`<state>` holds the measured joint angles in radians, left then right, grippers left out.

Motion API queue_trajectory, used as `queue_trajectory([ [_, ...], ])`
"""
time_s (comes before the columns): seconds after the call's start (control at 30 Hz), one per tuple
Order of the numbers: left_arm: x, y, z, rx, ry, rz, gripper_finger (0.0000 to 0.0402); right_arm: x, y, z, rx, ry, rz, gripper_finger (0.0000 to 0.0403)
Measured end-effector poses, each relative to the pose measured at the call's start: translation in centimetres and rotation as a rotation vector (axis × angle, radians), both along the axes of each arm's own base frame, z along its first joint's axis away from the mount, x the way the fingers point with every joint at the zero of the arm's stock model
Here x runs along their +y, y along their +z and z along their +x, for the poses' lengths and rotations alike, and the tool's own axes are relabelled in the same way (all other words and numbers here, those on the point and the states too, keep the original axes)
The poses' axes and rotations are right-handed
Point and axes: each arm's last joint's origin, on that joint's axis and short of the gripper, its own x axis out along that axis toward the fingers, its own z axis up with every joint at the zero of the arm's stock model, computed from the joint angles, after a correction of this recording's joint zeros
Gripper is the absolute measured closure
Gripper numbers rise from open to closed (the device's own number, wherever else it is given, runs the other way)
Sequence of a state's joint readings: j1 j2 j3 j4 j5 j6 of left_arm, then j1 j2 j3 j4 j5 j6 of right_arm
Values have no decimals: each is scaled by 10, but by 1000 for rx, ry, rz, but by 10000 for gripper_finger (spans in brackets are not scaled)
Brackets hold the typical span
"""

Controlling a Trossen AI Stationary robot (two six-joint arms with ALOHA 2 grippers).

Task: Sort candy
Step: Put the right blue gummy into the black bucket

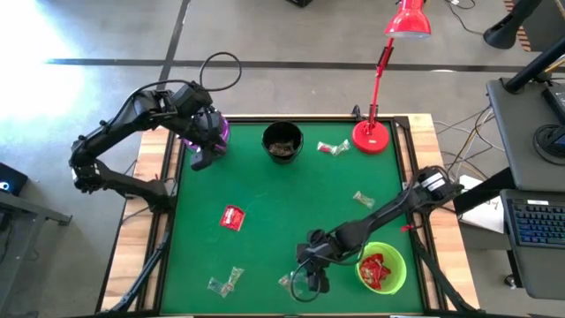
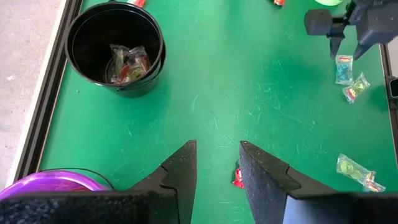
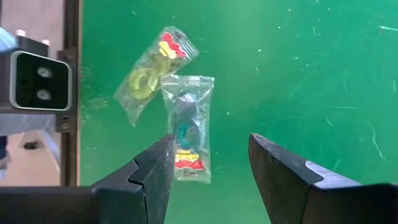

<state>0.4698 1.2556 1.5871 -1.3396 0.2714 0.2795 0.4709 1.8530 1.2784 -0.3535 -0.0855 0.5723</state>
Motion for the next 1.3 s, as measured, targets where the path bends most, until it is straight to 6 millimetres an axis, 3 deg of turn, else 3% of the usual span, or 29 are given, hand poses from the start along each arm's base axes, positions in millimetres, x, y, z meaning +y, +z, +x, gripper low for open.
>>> queue_trajectory([
  [0.23, 0, 0, 0, 0, 2, -1, 299, 5, -3, 4, -7, 41, 0, 209],
  [0.73, 0, 0, 0, 0, 1, -1, 299, 16, -37, 7, 57, 89, 6, 215],
  [0.87, 0, 0, -1, 9, 1, -5, 299, 15, -38, 6, 84, 44, 14, 263],
  [1.07, -1, -2, -2, 27, 1, -14, 299, 15, -37, 4, 119, 17, 53, 379],
  [1.3, -1, -2, -2, 27, 1, -14, 299, 11, -27, 0, 147, 11, 66, 390],
])
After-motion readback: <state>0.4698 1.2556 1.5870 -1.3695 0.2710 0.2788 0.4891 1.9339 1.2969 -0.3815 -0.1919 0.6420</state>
